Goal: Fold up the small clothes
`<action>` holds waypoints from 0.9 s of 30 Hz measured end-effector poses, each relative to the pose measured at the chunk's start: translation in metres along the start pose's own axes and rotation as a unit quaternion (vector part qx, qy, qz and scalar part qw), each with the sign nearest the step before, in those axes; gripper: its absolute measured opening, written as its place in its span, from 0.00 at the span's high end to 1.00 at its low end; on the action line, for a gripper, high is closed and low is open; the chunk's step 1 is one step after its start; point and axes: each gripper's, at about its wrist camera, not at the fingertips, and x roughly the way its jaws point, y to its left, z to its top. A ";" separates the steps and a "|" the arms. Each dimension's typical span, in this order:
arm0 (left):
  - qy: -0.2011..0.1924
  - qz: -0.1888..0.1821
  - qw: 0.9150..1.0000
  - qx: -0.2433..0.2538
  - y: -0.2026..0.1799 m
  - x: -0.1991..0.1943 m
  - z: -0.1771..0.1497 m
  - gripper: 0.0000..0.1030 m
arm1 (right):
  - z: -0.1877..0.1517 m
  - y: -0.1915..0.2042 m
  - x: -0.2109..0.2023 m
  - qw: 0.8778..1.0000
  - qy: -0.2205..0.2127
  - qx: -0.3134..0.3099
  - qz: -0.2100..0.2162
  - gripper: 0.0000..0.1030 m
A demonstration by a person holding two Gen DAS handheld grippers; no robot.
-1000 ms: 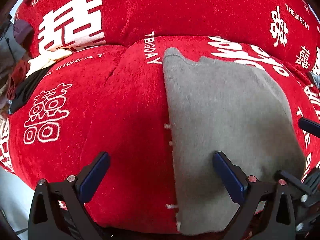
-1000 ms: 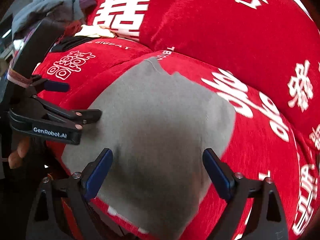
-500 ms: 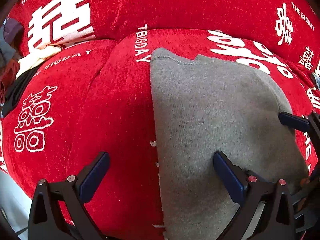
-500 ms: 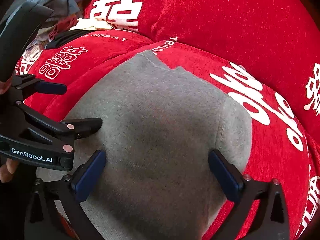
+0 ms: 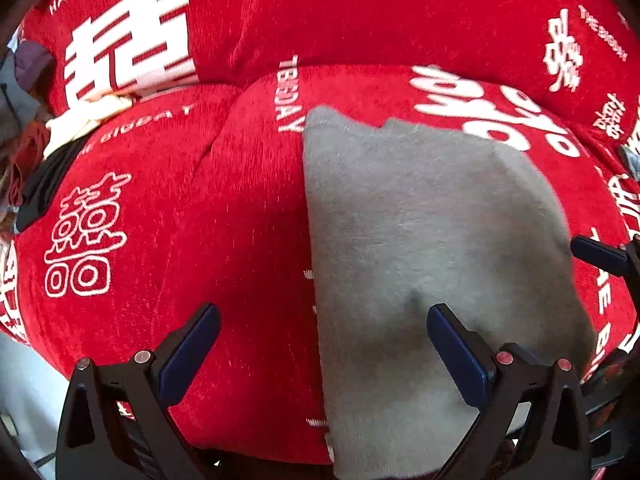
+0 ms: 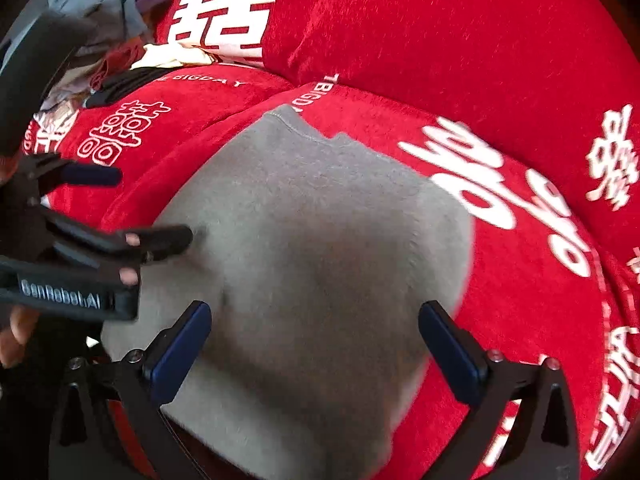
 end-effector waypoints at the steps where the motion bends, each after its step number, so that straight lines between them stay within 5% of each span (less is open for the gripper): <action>1: -0.009 -0.004 1.000 0.002 -0.001 -0.006 -0.002 0.00 | -0.005 0.001 -0.008 1.000 -0.003 -0.005 -0.013 0.00; 10: -0.034 -0.030 0.999 -0.003 -0.015 -0.036 -0.010 0.00 | -0.027 -0.004 -0.042 0.999 -0.004 0.027 -0.033 0.00; 14: -0.054 -0.003 0.998 -0.039 -0.018 -0.045 -0.018 0.00 | -0.032 -0.006 -0.042 0.998 0.007 0.048 -0.031 0.00; 27: -0.016 0.005 0.999 -0.040 -0.015 -0.030 -0.032 0.00 | -0.038 0.005 -0.030 0.998 0.039 0.042 -0.029 0.00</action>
